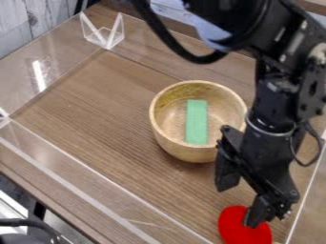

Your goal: Move the red object to the left side of the table

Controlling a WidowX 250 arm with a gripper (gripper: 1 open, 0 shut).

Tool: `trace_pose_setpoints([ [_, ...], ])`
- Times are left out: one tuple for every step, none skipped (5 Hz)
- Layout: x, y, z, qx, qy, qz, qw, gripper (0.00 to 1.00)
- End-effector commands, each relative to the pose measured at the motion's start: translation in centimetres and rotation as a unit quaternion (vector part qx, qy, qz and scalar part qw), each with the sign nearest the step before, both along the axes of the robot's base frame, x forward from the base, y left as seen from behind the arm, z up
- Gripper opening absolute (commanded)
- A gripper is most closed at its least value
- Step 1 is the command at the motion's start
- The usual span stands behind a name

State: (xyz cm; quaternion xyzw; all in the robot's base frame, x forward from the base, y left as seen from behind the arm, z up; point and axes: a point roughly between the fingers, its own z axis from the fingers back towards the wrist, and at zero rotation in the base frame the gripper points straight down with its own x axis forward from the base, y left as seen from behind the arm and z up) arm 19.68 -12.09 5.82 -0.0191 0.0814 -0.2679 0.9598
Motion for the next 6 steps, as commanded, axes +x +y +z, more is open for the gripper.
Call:
trace_pose_setpoints([
  [0.6,-1.1,0.5,-0.011,-0.018,-0.019,0.9996,1.0],
  [0.5,-1.4,0.5,-0.008,-0.02,-0.025,0.9995,1.0],
  [0.5,-2.1,0.0,-0.009,-0.014,-0.006,0.9998,0.0],
  [1.1,-2.0,1.2,0.0,-0.027,-0.016,0.9995,0.0],
  [1.8,-1.6,3.7,0.01,-0.051,-0.025,0.9983,0.0],
  [0.8,-1.3,4.8,0.014,-0.059,-0.024,0.9979,0.0],
])
